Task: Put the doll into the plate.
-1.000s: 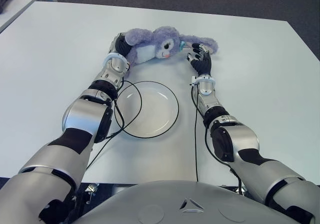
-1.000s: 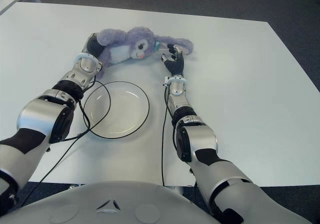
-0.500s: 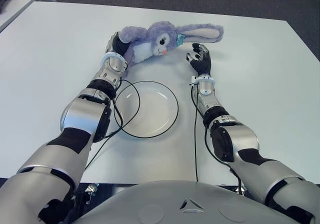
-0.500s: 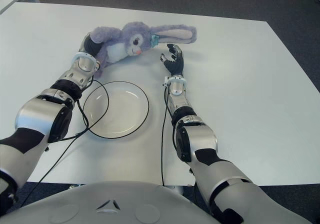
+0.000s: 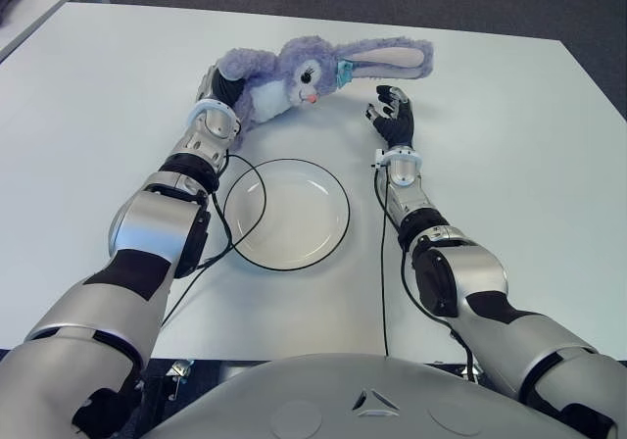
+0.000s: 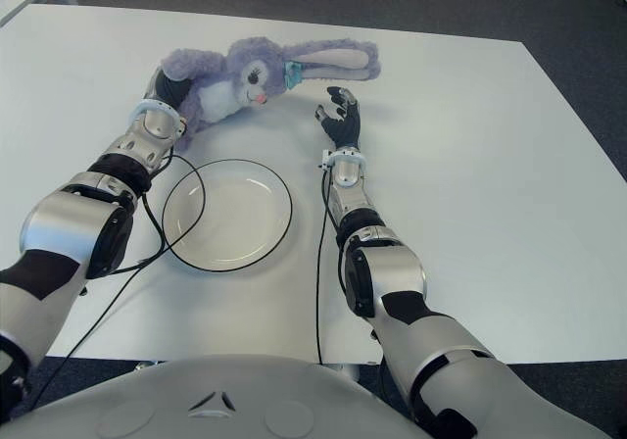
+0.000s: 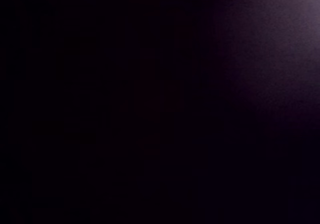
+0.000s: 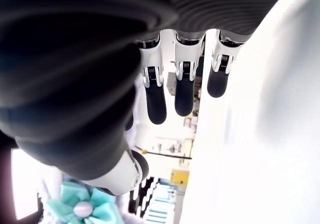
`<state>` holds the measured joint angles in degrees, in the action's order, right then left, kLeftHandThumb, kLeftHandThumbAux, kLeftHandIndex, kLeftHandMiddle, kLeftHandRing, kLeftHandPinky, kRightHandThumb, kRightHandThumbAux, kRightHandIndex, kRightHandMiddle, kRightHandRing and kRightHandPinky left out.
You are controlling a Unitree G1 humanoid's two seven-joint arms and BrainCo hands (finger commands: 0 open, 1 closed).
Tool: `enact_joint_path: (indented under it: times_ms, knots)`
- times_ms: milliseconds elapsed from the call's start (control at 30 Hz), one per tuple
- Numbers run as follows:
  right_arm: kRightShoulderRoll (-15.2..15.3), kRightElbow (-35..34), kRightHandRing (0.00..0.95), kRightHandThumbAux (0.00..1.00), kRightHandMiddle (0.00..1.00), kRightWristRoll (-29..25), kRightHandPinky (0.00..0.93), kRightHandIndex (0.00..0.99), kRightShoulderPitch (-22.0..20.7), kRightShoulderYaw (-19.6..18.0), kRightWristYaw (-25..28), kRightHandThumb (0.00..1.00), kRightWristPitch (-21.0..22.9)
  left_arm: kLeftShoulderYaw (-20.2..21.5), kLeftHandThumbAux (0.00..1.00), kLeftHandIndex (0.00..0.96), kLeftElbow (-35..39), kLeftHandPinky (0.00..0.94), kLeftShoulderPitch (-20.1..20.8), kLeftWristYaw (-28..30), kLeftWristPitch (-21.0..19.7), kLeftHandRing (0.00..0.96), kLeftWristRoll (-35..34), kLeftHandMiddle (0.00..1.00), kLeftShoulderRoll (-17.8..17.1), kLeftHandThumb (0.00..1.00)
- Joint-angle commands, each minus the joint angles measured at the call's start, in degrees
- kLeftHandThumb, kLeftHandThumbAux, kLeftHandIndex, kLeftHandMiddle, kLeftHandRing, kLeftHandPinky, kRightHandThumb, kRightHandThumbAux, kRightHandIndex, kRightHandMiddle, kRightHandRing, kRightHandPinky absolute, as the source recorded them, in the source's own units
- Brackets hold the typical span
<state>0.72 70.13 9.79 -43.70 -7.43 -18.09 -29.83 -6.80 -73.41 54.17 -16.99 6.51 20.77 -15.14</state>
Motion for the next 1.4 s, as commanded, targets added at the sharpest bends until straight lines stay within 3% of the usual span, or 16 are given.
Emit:
enact_joint_path:
  times_ms: [33, 500, 667, 767, 800, 1100, 1167, 1400]
  knots:
    - [-1.79, 7.77, 0.172, 0.881, 0.234, -0.08, 0.117, 0.267, 11.87, -0.20, 0.15, 0.493, 6.60, -1.91, 0.649, 0.800, -0.91, 0.863, -1.57, -0.79, -1.75, 0.850, 1.91, 0.857, -2.29, 0.961]
    - [-1.94, 7.79, 0.157, 0.879, 0.223, -0.31, 0.104, 0.276, 11.83, -0.39, 0.43, 0.522, 6.77, -4.35, 0.643, 0.809, 2.45, 0.864, -0.54, 0.18, -1.52, 0.850, 3.45, 0.861, -5.61, 0.963]
    - [-2.04, 7.79, 0.146, 0.873, 0.211, -0.63, 0.101, 0.280, 11.74, -0.70, 0.88, 0.506, 6.95, -4.81, 0.633, 0.814, 3.73, 0.820, -0.58, 0.49, -1.88, 0.846, 3.93, 0.863, -6.05, 0.985]
    - [-2.08, 7.80, 0.140, 0.874, 0.206, -0.71, 0.099, 0.283, 11.67, -0.84, 0.94, 0.499, 7.11, -5.22, 0.628, 0.813, 4.69, 0.675, -0.69, 0.39, -2.09, 0.830, 4.27, 0.858, -6.27, 0.995]
    - [-2.09, 7.80, 0.140, 0.876, 0.205, -0.71, 0.097, 0.285, 11.66, -0.87, 0.93, 0.498, 7.14, -5.34, 0.626, 0.812, 5.01, 0.666, -0.75, 0.33, -2.11, 0.827, 4.34, 0.856, -6.34, 0.998]
    - [-2.14, 7.86, 0.127, 0.878, 0.197, -0.67, 0.075, 0.290, 11.49, -0.94, 0.77, 0.510, 7.65, -6.32, 0.620, 0.813, 7.11, 0.743, -0.76, 0.51, -1.45, 0.826, 5.01, 0.854, -7.58, 1.000]
    - [-2.16, 7.86, 0.123, 0.879, 0.195, -0.67, 0.072, 0.290, 11.47, -0.94, 0.73, 0.516, 7.71, -6.57, 0.618, 0.818, 7.54, 0.663, -0.57, 0.65, -1.48, 0.823, 5.27, 0.855, -7.99, 1.000]
    - [-2.20, 7.85, 0.122, 0.876, 0.196, -0.46, 0.071, 0.287, 11.49, -0.76, 0.48, 0.536, 7.55, -6.85, 0.614, 0.817, 8.77, 0.651, -0.04, 0.95, -1.66, 0.816, 6.00, 0.849, -9.01, 1.000]
